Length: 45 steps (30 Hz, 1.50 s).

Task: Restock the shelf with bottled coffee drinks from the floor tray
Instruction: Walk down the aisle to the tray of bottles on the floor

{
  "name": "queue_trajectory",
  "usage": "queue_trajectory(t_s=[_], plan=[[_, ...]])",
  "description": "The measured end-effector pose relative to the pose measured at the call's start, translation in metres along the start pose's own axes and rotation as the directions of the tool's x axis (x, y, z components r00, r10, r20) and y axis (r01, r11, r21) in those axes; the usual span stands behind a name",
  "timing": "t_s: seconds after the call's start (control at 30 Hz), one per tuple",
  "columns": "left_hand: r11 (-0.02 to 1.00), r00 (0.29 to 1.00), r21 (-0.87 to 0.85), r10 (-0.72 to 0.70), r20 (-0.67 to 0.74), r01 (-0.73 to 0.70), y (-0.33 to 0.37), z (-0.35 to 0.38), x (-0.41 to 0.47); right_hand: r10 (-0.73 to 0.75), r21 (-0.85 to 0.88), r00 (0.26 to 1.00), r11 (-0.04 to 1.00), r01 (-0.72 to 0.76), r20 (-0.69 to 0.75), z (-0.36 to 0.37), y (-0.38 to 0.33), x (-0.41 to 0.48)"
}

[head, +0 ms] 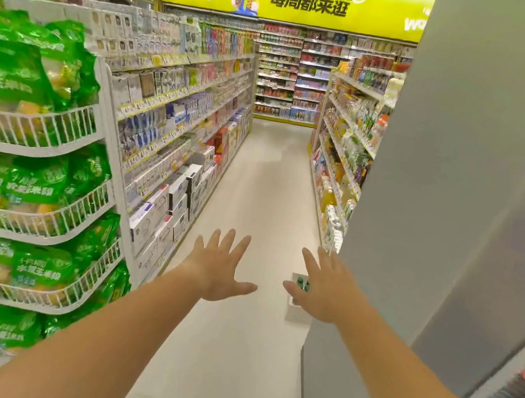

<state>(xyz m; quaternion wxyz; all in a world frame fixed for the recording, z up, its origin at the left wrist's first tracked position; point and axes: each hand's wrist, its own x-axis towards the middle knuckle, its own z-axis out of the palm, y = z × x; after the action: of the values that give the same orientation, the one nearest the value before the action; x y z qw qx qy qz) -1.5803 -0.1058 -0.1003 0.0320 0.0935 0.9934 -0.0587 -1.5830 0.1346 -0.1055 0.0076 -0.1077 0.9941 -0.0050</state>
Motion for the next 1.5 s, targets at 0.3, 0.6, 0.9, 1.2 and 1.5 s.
queue_trajectory(t_s=[0.3,0.6,0.9,1.2,1.5], plan=[[1.000,1.000,-0.001,0.025,0.007,-0.025,-0.041,-0.008,0.239,0.012,0.007,0.999,1.000,-0.013,0.049,0.010,0.069,0.239],[0.984,0.984,0.051,0.171,0.053,-0.174,-0.109,0.023,0.477,0.115,-0.013,0.992,0.993,-0.114,0.057,0.056,0.102,0.439],[0.870,0.881,0.170,0.431,0.196,-0.463,-0.138,0.055,0.697,0.413,0.149,0.899,0.889,-0.433,0.145,0.129,0.117,0.583],[0.623,0.656,0.214,0.676,0.336,-0.752,-0.063,0.115,0.893,0.663,0.319,0.706,0.633,-0.706,0.249,0.226,0.182,0.674],[0.306,0.351,0.175,0.860,0.371,-0.936,0.057,0.194,1.053,0.840,0.284,0.475,0.403,-0.870,0.262,0.321,0.245,0.736]])
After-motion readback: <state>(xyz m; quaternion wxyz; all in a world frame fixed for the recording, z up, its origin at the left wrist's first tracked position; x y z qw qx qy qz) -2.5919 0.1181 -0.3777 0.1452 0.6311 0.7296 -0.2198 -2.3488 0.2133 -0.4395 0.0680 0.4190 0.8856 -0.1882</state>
